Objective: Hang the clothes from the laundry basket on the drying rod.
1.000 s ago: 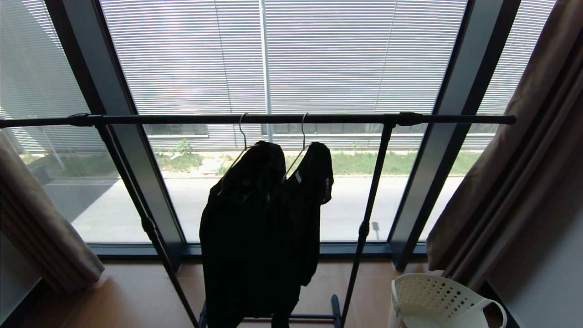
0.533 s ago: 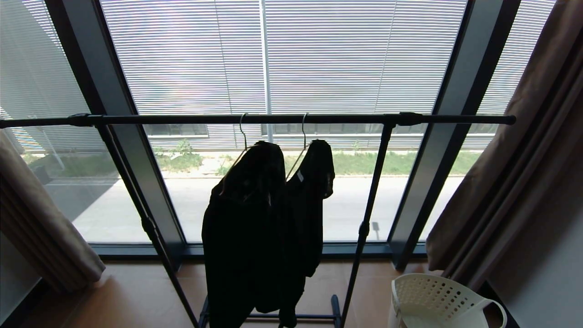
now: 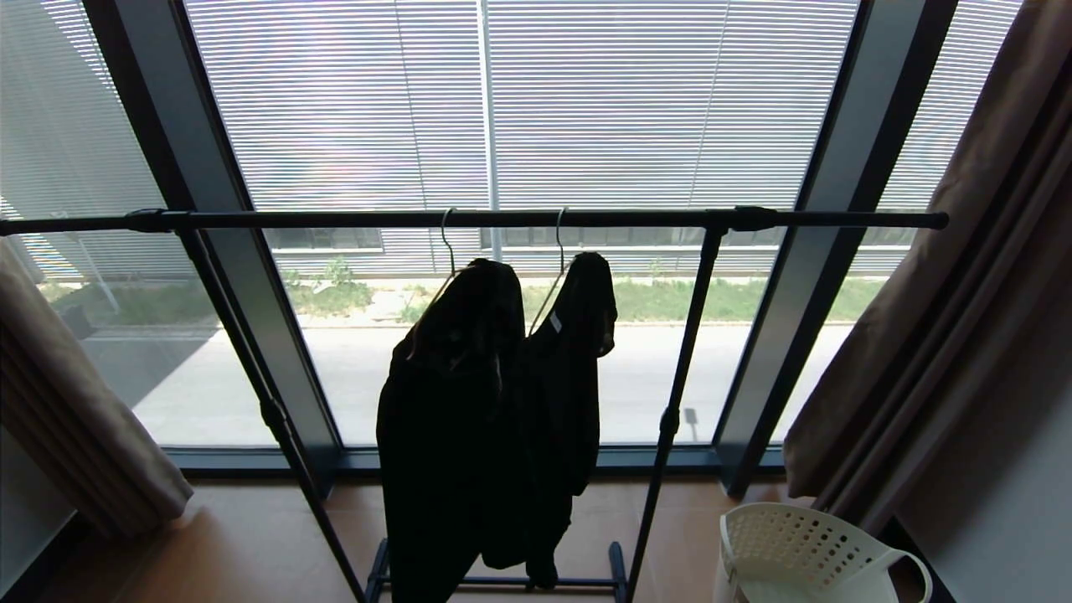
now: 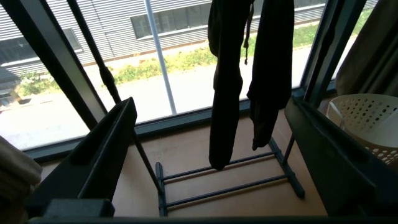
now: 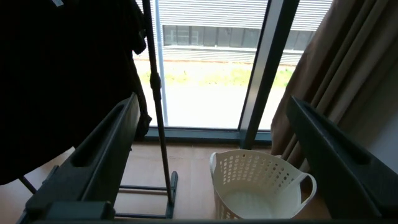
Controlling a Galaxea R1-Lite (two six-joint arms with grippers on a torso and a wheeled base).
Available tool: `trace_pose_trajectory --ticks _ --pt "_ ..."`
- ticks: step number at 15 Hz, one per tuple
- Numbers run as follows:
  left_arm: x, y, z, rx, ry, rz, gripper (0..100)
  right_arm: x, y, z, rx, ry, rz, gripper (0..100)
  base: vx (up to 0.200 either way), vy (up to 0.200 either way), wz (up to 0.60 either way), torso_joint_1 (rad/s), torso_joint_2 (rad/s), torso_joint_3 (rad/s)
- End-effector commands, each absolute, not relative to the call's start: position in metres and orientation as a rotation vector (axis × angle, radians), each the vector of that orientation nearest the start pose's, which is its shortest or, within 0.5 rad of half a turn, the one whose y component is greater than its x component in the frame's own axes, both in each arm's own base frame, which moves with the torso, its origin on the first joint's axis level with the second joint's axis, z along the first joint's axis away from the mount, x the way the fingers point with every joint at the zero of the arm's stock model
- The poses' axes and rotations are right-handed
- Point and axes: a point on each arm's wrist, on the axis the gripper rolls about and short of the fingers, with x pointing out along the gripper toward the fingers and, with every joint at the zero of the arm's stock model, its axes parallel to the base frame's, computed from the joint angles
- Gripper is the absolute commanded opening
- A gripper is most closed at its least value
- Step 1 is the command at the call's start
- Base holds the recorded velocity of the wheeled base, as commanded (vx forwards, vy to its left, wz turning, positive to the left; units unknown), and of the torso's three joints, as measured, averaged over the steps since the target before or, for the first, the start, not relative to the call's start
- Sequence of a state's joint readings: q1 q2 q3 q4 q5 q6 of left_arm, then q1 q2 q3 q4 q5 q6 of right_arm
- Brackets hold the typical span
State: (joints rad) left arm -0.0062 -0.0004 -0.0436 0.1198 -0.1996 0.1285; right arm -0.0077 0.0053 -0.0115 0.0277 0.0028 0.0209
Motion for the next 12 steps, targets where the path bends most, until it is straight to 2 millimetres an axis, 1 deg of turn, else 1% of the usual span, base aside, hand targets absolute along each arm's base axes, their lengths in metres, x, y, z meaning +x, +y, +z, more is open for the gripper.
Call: trace_pose_trajectory --ticks 1,12 --pt "-0.0269 -0.0043 0.0751 0.119 0.065 -0.21 100 -0.0231 0.0002 0.0758 0.022 0.024 -0.005 100 0.0 0.0 0.0 0.0 0.0 0.0" --pt "-0.0269 -0.0043 0.0751 0.116 0.065 -0.208 100 -0.023 0.0002 0.076 0.022 0.023 -0.005 100 0.0 0.0 0.0 0.0 0.0 0.0"
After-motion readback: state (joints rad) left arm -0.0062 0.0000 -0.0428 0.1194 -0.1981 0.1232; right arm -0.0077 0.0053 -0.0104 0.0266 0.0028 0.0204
